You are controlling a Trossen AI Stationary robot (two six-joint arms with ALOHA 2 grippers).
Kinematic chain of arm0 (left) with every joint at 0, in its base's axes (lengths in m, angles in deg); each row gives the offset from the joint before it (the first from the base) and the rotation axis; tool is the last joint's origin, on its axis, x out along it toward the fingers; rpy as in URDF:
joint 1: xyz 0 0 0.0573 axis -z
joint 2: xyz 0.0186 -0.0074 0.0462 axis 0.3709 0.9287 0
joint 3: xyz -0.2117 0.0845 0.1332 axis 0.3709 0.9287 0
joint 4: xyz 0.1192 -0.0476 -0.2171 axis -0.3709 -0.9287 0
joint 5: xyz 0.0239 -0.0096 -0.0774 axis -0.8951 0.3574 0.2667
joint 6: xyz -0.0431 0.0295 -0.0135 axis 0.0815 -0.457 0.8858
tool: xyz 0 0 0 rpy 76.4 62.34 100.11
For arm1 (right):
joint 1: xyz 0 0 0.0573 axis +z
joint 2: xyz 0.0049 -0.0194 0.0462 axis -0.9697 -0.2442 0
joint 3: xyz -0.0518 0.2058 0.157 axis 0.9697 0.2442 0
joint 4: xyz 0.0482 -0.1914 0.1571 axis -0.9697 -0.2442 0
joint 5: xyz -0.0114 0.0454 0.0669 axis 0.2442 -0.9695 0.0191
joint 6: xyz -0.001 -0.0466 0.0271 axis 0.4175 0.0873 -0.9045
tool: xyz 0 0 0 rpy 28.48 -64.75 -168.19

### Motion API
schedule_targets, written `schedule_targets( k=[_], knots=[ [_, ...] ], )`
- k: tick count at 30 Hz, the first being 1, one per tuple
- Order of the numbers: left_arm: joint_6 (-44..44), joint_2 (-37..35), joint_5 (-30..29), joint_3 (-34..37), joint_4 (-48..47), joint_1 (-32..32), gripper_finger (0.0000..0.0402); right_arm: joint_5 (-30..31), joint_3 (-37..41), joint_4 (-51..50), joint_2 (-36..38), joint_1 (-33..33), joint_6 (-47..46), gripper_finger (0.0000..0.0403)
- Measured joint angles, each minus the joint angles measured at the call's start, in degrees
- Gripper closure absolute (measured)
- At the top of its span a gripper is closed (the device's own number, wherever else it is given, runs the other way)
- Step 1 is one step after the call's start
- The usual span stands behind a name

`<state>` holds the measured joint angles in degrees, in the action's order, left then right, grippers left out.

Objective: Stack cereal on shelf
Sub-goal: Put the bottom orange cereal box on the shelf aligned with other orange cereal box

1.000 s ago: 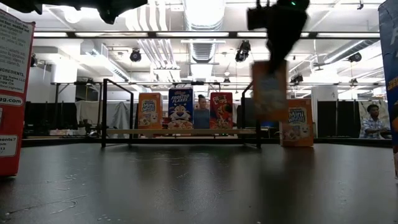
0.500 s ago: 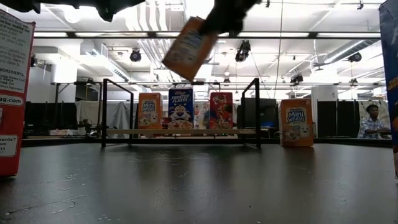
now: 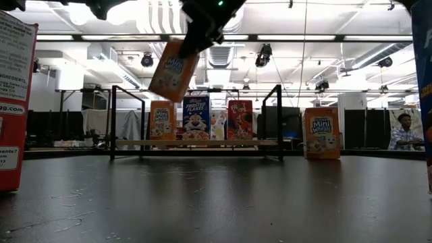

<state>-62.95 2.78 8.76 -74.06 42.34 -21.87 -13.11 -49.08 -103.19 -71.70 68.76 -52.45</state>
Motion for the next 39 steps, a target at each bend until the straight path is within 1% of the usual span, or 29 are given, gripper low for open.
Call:
schedule_targets(
  k=[3,7,13,18,23,27,34,39],
  knots=[
    [0.0,0.03,0.02,0.02,-0.08,0.0,0.0361,-0.02,-5.29,-1.92,-4.3,-1.24,1.21,0.0271],
    [0.0,0.14,0.0,0.02,-0.08,0.01,0.0361,-0.07,-10.32,-3.13,-8.98,-2.69,2.36,0.0271],
    [0.0,0.19,0.0,0.02,-0.06,0.02,0.0361,-0.02,-13.86,-3.57,-14.08,-4.18,3.76,0.0271],
    [0.0,0.21,0.0,0.02,-0.04,0.01,0.0361,-0.05,-14.2,-3.55,-15.8,-4.57,4.97,0.027],
    [0.0,0.23,0.02,0.02,-0.02,0.02,0.0361,-0.06,-14.18,-3.16,-15.9,-4.58,5.09,0.0252],
    [0.0,0.23,0.0,0.02,-0.02,0.01,0.0361,-0.06,-14.15,-3.16,-15.9,-4.69,5.09,0.0248],
    [0.0,0.23,0.0,0.02,0.0,0.0,0.0361,-0.08,-13.72,-3.14,-15.9,-4.95,6.2,0.0248],
    [0.0,0.25,0.0,0.02,0.0,0.0,0.0361,-0.55,-12.98,-2.52,-15.9,-4.95,7.07,0.0261]
  ],
)
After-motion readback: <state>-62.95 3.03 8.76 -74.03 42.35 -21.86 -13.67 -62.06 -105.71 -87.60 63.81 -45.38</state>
